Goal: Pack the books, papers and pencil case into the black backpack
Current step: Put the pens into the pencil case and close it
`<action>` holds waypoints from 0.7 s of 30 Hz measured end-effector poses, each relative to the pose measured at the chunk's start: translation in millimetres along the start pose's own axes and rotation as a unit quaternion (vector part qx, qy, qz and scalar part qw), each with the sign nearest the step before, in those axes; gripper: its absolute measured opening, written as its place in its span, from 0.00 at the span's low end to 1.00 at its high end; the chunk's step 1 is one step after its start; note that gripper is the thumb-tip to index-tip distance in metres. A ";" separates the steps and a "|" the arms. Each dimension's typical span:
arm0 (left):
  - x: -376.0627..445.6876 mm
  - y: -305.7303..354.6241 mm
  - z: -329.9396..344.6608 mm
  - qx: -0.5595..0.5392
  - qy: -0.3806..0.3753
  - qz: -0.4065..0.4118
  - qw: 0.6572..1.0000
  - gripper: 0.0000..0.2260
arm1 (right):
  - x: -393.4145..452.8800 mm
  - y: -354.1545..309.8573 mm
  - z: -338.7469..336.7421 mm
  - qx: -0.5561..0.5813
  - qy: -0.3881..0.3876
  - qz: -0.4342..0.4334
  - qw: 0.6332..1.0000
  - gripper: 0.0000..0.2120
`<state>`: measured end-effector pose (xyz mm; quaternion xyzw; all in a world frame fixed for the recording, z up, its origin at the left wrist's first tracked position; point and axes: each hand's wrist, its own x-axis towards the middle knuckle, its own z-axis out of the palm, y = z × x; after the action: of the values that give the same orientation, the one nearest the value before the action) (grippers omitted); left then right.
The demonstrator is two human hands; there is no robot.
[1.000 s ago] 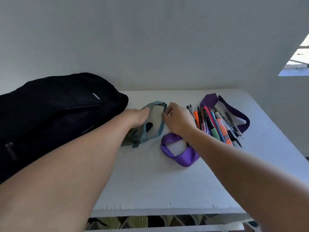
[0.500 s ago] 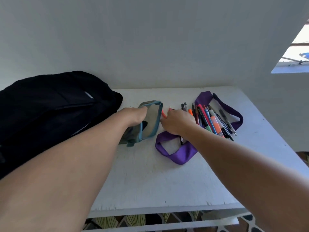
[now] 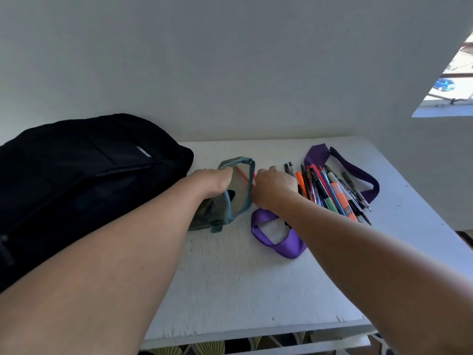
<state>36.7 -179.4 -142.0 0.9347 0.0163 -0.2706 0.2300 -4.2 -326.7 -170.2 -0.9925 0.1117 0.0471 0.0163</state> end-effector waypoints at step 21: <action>6.4 5.3 11.0 0.077 0.044 0.018 0.996 0.32 | 2.6 -4.1 -2.5 -0.050 -0.062 -0.017 0.997 0.14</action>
<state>37.6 -189.6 -151.2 0.9608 -0.0108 -0.2252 0.1614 -0.5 -323.4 -167.9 -0.9890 0.0913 0.1138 -0.0260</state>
